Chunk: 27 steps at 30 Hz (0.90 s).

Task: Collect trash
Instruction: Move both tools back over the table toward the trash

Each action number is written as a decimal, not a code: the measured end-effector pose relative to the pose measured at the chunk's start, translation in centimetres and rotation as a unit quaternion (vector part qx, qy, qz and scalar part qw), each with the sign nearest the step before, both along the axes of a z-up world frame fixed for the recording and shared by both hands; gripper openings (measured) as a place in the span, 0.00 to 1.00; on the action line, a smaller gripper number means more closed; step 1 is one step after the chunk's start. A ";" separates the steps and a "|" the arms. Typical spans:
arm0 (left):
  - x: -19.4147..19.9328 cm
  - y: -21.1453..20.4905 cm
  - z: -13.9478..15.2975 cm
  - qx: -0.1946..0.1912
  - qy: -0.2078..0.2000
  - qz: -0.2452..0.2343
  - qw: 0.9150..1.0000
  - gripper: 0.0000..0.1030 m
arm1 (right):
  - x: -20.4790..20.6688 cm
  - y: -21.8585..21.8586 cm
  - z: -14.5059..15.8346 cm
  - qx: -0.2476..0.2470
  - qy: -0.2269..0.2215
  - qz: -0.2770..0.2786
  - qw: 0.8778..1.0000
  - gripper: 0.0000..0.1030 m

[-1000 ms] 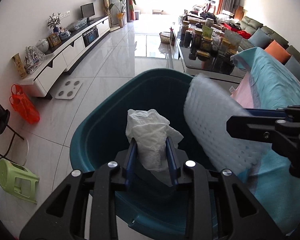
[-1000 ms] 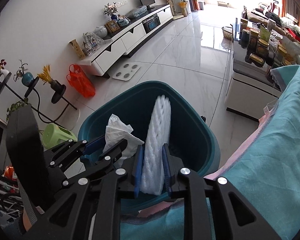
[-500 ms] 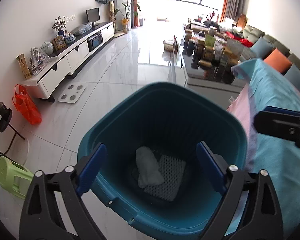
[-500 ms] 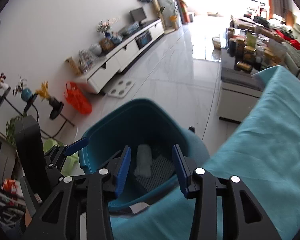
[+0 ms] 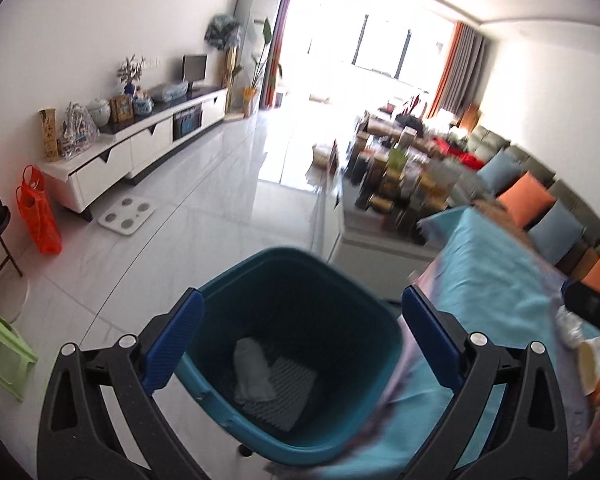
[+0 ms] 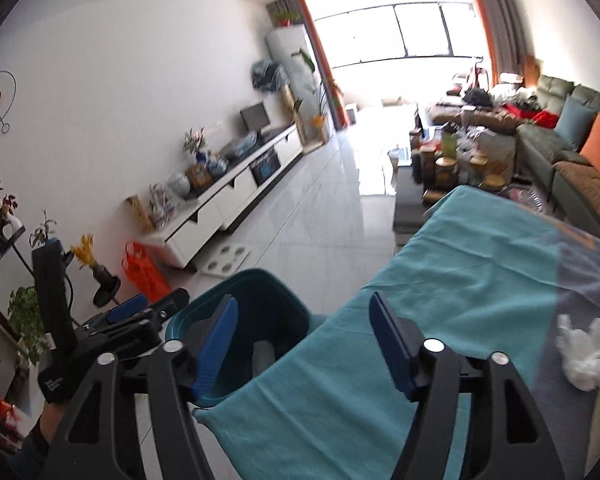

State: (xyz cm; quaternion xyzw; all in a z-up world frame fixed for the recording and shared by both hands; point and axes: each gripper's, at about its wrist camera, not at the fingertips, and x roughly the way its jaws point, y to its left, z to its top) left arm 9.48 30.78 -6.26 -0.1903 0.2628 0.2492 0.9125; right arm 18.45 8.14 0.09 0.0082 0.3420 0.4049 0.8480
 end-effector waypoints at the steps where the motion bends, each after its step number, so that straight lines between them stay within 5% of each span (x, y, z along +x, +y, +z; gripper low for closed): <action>1: -0.2 -0.6 0.5 0.001 -0.007 -0.002 1.000 0.95 | -0.3 -0.9 0.2 0.006 -0.007 -0.008 1.000 0.74; 15: -0.4 -13.2 6.4 0.038 -0.088 -0.080 0.992 0.95 | -3.4 -9.9 2.1 0.034 -0.089 -0.090 0.991 0.93; 27: 1.7 -25.6 6.2 0.077 -0.084 -0.215 0.970 0.95 | -6.9 -19.5 1.4 -0.013 -0.169 -0.199 0.965 0.93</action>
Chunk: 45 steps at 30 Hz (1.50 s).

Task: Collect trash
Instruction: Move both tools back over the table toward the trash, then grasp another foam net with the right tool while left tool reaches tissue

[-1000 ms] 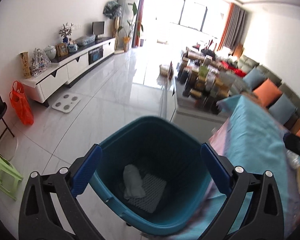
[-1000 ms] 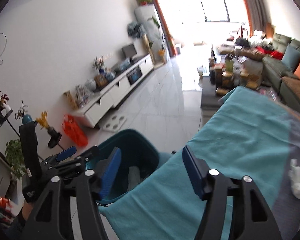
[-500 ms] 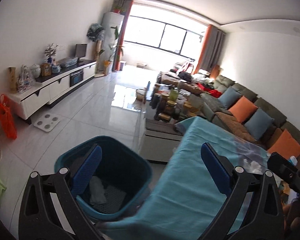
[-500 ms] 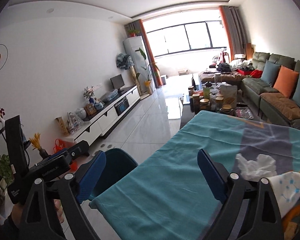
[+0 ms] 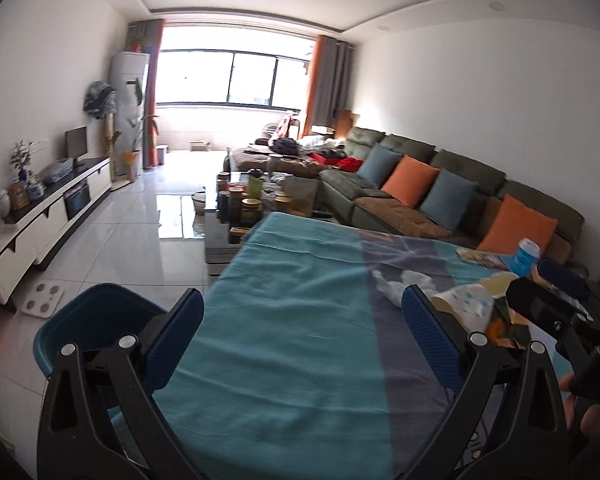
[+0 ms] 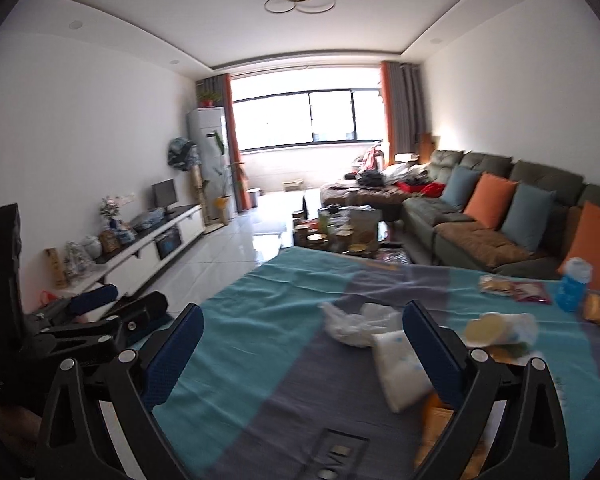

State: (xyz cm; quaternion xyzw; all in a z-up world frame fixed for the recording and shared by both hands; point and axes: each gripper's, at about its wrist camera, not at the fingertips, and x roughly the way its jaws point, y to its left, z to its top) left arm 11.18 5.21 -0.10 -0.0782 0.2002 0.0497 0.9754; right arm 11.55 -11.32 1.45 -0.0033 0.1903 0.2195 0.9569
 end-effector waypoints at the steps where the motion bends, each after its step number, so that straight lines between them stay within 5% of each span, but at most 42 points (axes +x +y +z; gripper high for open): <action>1: 0.0 -0.9 -0.1 0.002 0.000 -0.010 1.000 0.95 | -0.4 -0.7 -0.1 -0.005 -0.007 -0.009 1.000 0.93; 11: 1.6 -6.0 -1.4 0.014 0.014 -0.103 0.994 0.95 | -2.5 -7.7 -1.7 -0.051 -0.007 -0.107 0.993 0.93; 19: 5.6 -5.0 -1.9 0.012 0.042 -0.110 0.993 0.95 | -0.4 -11.5 -3.3 -0.074 0.045 -0.161 0.983 0.93; 26: 7.7 -4.5 -3.0 0.010 0.068 -0.109 0.992 0.95 | 2.6 -12.0 -4.9 -0.098 0.083 -0.150 0.980 0.93; 45: 14.6 -5.8 -4.9 0.023 0.110 -0.136 0.984 0.95 | 4.8 -12.0 -6.8 -0.130 0.137 -0.127 0.974 0.55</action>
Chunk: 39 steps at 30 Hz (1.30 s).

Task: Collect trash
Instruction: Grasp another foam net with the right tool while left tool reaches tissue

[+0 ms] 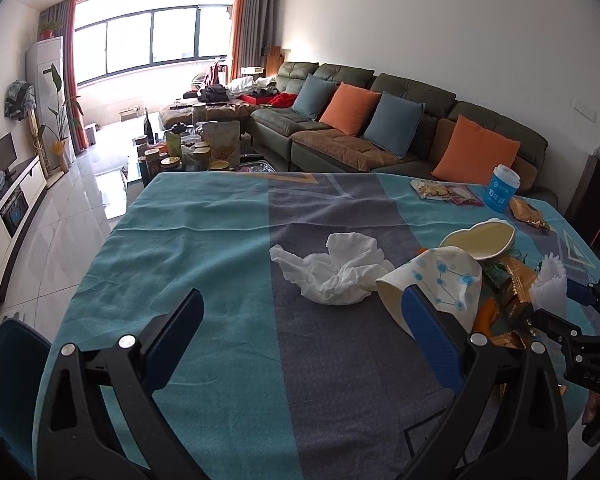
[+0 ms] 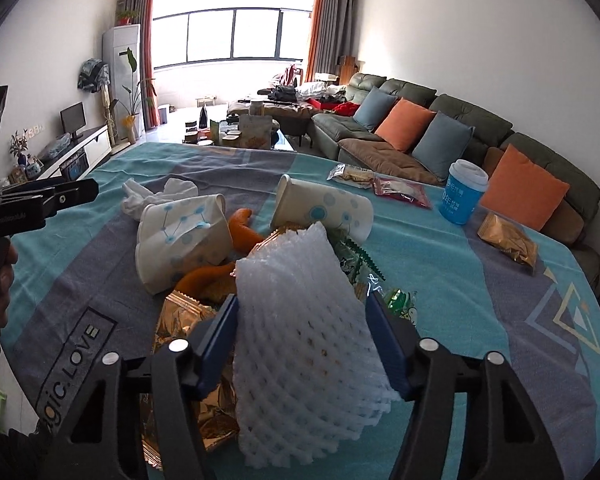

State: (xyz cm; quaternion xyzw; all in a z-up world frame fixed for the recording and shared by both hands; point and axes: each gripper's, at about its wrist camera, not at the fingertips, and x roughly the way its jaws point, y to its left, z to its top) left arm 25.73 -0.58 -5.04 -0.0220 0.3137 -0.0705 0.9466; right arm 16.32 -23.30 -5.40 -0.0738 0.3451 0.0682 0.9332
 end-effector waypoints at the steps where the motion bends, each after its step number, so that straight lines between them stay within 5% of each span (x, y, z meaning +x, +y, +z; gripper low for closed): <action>1: 0.1 -0.1 0.0 0.000 0.000 0.000 1.000 0.95 | 0.0 -0.1 0.0 0.003 0.001 0.000 1.000 0.52; 7: 1.2 -0.3 -0.1 0.007 0.002 -0.003 1.000 0.95 | -0.8 -0.4 0.6 0.018 -0.003 0.005 1.000 0.39; 19: 3.2 -0.3 -0.8 0.011 0.013 -0.003 1.000 0.95 | -2.1 -1.7 1.8 0.030 -0.012 -0.012 0.999 0.43; 27: 4.9 -0.1 -1.2 0.008 0.022 -0.004 1.000 0.95 | -2.3 -1.7 2.2 0.035 -0.014 -0.010 0.999 0.25; 34: 7.8 0.2 -2.2 -0.012 0.058 -0.002 0.998 0.95 | -3.2 -2.3 4.2 0.056 -0.046 -0.018 0.997 0.21; 39: 10.0 -0.4 -4.0 -0.040 0.121 -0.012 0.992 0.95 | -3.5 -3.6 5.6 0.077 -0.071 -0.035 0.994 0.21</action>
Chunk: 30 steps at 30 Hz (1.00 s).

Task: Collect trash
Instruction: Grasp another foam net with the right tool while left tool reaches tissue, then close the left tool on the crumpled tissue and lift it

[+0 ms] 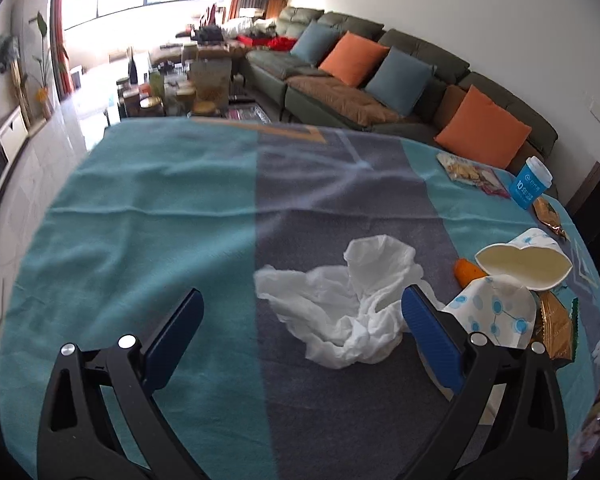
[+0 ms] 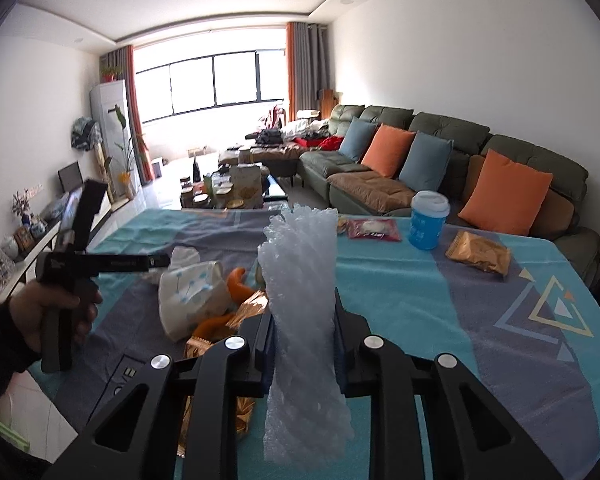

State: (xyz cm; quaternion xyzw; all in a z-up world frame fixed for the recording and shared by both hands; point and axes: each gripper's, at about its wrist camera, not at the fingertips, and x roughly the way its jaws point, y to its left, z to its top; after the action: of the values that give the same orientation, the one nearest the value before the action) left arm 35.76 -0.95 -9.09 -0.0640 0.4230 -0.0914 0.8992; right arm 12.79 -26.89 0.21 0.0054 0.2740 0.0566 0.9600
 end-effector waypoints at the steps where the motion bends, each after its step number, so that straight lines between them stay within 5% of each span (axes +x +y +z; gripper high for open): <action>1: 0.3 -0.2 -0.2 0.005 0.005 0.000 1.000 0.95 | -0.1 -0.3 0.2 0.003 -0.002 -0.003 1.000 0.21; 5: 0.6 -0.6 -0.6 0.019 0.010 0.009 1.000 0.90 | -0.2 -1.6 0.7 0.006 -0.010 -0.022 1.000 0.21; 9: 0.6 -1.7 -0.5 0.038 0.000 -0.004 0.999 0.54 | -0.3 -2.1 0.7 0.008 -0.009 -0.030 0.999 0.21; 11: 0.3 -2.0 -0.3 0.042 -0.004 -0.013 0.999 0.47 | -0.3 -2.1 0.7 0.008 -0.007 -0.030 0.999 0.21; 16: 0.0 -2.8 0.0 0.045 -0.015 -0.033 0.998 0.09 | -0.5 -1.9 0.6 0.009 -0.007 -0.028 1.000 0.21; 30: -5.6 0.6 4.4 0.001 -0.081 0.002 0.997 0.06 | -1.7 -1.0 1.6 0.016 -0.032 -0.012 0.999 0.21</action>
State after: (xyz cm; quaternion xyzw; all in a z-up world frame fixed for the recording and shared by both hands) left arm 30.15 -0.39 -4.73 -0.0564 0.3490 -0.0935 0.9307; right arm 11.09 -27.92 1.82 0.0226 0.2426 0.0501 0.9686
